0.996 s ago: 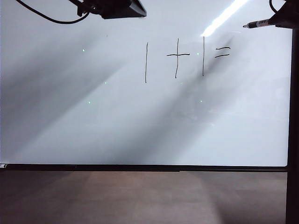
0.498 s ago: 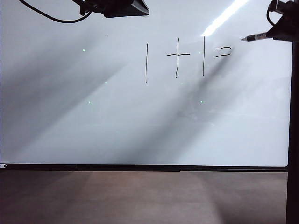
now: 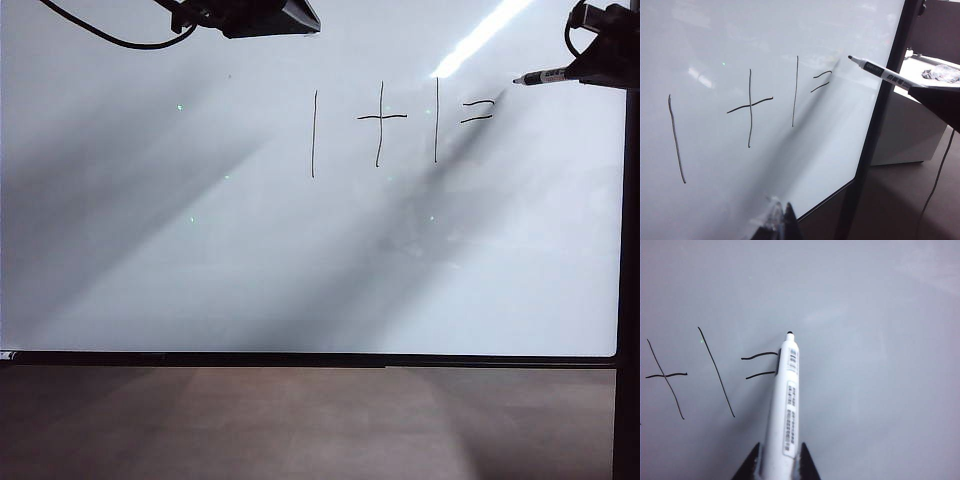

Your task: Reach to the right to find the marker pen, pick it up, and write the answer to the math problem on the whiteboard.

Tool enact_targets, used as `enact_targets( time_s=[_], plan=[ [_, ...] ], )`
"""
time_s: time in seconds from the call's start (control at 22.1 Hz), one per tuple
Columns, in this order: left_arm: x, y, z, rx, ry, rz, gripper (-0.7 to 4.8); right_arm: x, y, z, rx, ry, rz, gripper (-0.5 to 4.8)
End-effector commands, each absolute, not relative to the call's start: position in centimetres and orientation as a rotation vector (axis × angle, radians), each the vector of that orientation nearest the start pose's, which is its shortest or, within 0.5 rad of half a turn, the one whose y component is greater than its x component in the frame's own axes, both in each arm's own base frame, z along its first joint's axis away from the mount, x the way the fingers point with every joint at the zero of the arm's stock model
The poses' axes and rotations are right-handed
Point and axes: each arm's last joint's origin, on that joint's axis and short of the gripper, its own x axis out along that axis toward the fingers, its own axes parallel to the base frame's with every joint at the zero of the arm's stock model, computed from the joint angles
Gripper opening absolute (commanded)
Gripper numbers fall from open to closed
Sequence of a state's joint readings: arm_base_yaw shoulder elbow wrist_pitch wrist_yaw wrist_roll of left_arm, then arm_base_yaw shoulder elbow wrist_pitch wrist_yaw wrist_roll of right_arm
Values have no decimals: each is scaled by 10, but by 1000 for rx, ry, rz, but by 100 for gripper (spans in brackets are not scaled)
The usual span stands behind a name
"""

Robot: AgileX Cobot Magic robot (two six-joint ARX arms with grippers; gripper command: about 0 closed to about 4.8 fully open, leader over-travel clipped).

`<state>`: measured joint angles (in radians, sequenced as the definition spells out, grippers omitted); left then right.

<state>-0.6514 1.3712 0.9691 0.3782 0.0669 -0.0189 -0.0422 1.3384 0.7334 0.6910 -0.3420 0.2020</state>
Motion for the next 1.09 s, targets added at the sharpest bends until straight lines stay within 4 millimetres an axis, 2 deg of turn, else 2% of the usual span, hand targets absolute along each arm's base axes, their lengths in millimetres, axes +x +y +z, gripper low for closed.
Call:
enact_targets(
  time_s=[0.05,0.68,1.09],
  plan=[
    [247,-191,322,-15,13,-721,-4,289,-2,284,180,-87,317,-7],
    [247,-191,322,-15,13,-720,-5,299,-1,293,171,-101,345,-7],
    [247,-191,322,-15,13,-720,-5,300,-1,291,166,-69,342,-7]
  ],
)
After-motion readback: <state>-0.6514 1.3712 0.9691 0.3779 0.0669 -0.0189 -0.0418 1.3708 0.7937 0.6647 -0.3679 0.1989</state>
